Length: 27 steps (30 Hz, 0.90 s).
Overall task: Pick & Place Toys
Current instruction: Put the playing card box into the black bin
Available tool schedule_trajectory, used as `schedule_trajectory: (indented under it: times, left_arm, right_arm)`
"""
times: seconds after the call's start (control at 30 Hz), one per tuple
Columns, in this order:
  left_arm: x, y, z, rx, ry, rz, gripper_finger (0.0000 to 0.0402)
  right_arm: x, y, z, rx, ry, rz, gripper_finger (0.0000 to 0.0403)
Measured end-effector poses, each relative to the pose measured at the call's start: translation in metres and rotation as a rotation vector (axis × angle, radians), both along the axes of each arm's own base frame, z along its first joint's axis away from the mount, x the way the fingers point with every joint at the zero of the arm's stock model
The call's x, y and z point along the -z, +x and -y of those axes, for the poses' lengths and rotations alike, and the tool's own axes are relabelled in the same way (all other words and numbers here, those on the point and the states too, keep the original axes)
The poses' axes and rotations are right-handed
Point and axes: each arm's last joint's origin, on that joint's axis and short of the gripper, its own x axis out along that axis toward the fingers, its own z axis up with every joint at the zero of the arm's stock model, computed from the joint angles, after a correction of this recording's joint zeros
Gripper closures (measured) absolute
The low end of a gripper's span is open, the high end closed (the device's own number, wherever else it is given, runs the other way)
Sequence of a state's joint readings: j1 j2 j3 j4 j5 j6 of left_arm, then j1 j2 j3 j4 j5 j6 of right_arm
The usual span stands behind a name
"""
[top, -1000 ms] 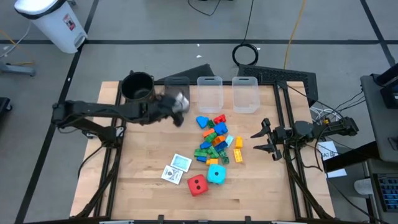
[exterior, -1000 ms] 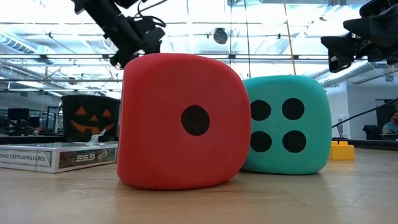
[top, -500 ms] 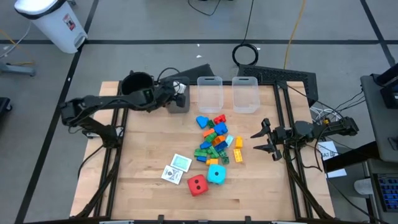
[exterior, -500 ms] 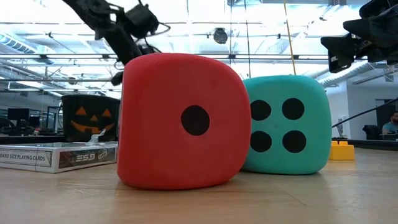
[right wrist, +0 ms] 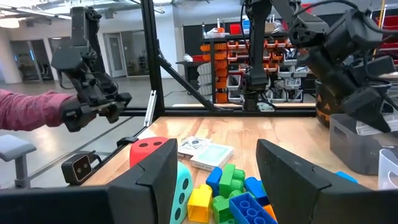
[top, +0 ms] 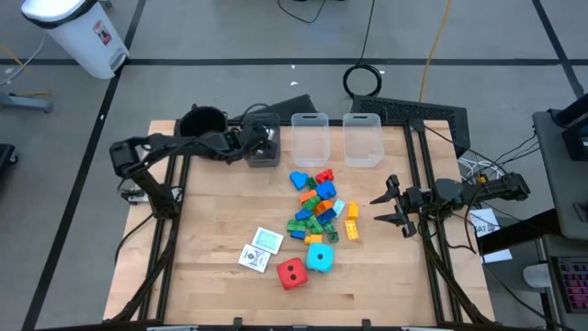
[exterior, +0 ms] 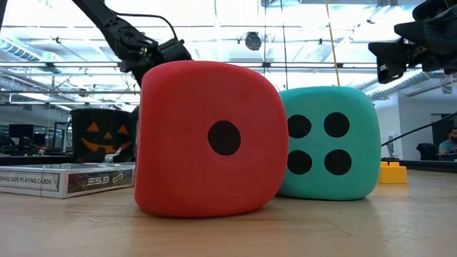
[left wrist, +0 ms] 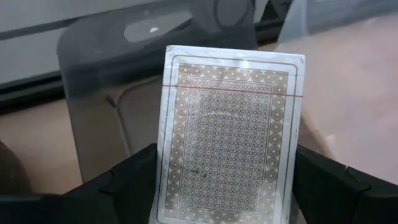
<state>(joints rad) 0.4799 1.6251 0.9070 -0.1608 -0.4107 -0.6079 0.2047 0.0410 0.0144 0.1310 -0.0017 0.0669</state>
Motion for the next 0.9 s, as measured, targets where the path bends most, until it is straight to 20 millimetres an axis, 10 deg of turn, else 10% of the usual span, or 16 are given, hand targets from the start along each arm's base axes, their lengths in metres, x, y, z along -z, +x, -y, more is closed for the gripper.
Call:
schedule_trajectory:
  times: [0.23,0.53,0.9]
  left_arm:
    - [0.003,0.002,-0.001,0.048,0.004,-0.022,0.0018]
    - [-0.003,0.002,-0.001,0.197,0.074,-0.100,0.0103]
    - [-0.078,-0.013,0.051,0.528,0.152,0.092,0.0143]
  right_arm:
    - [0.000,0.000,0.000,0.000,0.000,0.000,0.0215]
    - [0.000,0.000,0.000,0.000,0.000,0.000,0.0216]
    - [0.000,0.000,0.000,0.000,0.000,0.000,0.0215]
